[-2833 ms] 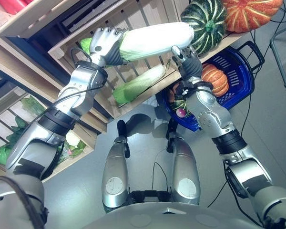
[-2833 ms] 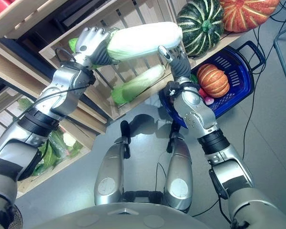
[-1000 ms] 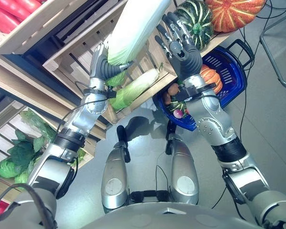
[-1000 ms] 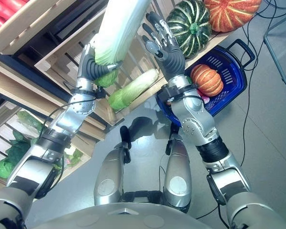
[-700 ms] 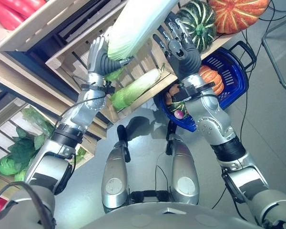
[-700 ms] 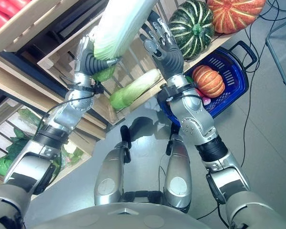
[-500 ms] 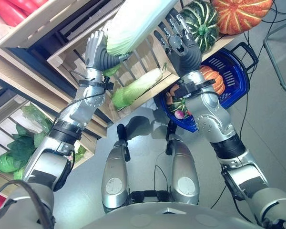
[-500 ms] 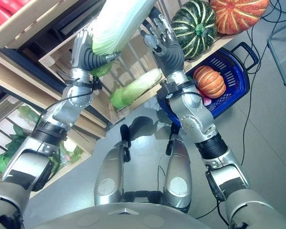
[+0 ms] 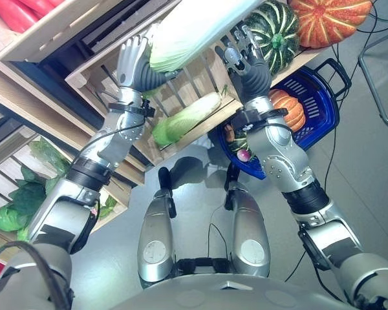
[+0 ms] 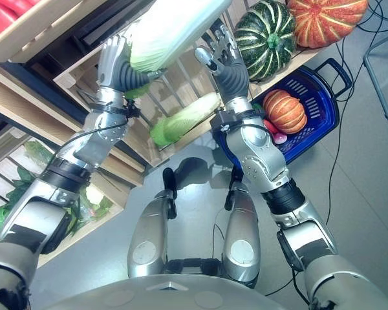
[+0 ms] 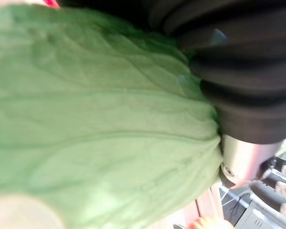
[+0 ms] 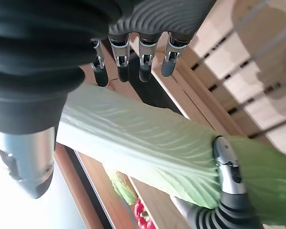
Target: Pick up fruits and vegetables into the basket
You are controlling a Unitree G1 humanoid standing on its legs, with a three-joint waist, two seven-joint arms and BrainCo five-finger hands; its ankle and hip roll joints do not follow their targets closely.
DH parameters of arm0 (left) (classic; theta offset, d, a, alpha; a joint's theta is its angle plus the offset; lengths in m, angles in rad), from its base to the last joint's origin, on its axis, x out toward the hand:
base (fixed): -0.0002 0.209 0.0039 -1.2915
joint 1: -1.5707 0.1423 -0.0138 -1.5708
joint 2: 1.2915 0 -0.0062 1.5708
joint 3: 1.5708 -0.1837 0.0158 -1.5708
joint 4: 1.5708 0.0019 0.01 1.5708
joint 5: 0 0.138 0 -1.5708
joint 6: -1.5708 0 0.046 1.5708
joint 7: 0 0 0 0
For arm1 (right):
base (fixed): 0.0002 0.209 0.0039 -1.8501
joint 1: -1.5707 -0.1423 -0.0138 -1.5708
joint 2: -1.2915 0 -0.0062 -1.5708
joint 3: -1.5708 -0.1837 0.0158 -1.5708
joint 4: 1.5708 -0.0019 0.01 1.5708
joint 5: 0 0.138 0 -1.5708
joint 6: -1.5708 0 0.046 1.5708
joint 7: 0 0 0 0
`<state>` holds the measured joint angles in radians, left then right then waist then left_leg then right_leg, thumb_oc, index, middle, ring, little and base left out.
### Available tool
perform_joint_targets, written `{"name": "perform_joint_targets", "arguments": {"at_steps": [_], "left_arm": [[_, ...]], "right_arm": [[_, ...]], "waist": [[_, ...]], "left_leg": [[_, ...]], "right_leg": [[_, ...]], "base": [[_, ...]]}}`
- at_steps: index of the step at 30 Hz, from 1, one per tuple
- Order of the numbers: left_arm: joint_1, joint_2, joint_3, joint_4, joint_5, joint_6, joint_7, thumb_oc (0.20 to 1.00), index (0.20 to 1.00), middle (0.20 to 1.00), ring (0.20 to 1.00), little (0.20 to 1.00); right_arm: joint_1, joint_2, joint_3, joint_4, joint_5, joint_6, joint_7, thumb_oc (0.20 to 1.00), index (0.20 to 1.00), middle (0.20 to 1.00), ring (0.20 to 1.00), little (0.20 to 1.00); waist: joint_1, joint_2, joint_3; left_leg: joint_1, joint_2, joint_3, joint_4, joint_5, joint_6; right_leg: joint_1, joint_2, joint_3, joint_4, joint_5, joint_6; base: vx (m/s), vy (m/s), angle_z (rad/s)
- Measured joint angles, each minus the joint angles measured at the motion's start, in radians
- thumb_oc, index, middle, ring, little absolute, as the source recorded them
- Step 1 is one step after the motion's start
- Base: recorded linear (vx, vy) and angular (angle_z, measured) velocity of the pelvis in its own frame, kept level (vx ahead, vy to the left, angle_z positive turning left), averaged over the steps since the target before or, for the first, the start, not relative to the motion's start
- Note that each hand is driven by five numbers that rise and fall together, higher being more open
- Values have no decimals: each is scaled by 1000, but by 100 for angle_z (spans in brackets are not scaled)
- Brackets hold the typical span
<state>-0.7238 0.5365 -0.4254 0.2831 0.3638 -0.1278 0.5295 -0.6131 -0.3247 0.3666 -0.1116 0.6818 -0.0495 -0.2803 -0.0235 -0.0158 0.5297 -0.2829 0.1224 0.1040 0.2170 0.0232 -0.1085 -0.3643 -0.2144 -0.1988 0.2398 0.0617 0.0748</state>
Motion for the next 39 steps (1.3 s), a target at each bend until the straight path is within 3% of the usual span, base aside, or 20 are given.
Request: {"name": "perform_joint_targets", "arguments": {"at_steps": [8, 15, 24, 29, 39], "left_arm": [[39, -37, 9, -4, -120, -1, 0, 200, 200, 200, 200, 200], [95, -40, 92, -4, -169, -1, 29, 200, 200, 200, 200, 200], [104, -40, 118, -4, -170, -31, 66, 200, 200, 200, 200, 200], [103, -35, 117, -4, -123, -52, 70, 200, 200, 200, 200, 200], [83, 29, 96, -4, 38, -50, 51, 200, 200, 200, 200, 200]], "right_arm": [[-13, 1, -19, -4, -97, 2, -34, 1000, 1000, 1000, 1000, 1000], [0, -7, -127, -4, -91, -16, -72, 1000, 1000, 1000, 1000, 1000], [60, -4, -166, 4, -17, -72, -93, 1000, 1000, 1000, 1000, 1000], [60, -1, -164, 33, 90, -78, -52, 1000, 1000, 1000, 1000, 1000], [50, -7, -134, 34, 143, -75, 77, 1000, 1000, 1000, 1000, 1000]], "waist": [[-3, -5, -2], [-3, -5, -2], [-4, -5, -2], [-4, -5, -2], [-2, -5, -2]], "left_leg": [[1, 0, 1, 0, 0, 0], [2, 0, 1, 1, 0, 0], [4, 0, 3, 1, 0, 1], [4, 0, 3, 2, -1, 1], [-3, 0, 3, 2, -1, 1]], "right_leg": [[0, 0, 4, 0, 0, 0], [1, 0, 4, 1, 0, 0], [2, 0, 6, 1, 0, 0], [1, 0, 7, 1, 0, 0], [-5, 0, 6, 1, 0, 0]], "base": [[18, 17, 0], [0, 0, 0], [0, 0, 0], [0, 0, 0], [0, 0, 0]]}}
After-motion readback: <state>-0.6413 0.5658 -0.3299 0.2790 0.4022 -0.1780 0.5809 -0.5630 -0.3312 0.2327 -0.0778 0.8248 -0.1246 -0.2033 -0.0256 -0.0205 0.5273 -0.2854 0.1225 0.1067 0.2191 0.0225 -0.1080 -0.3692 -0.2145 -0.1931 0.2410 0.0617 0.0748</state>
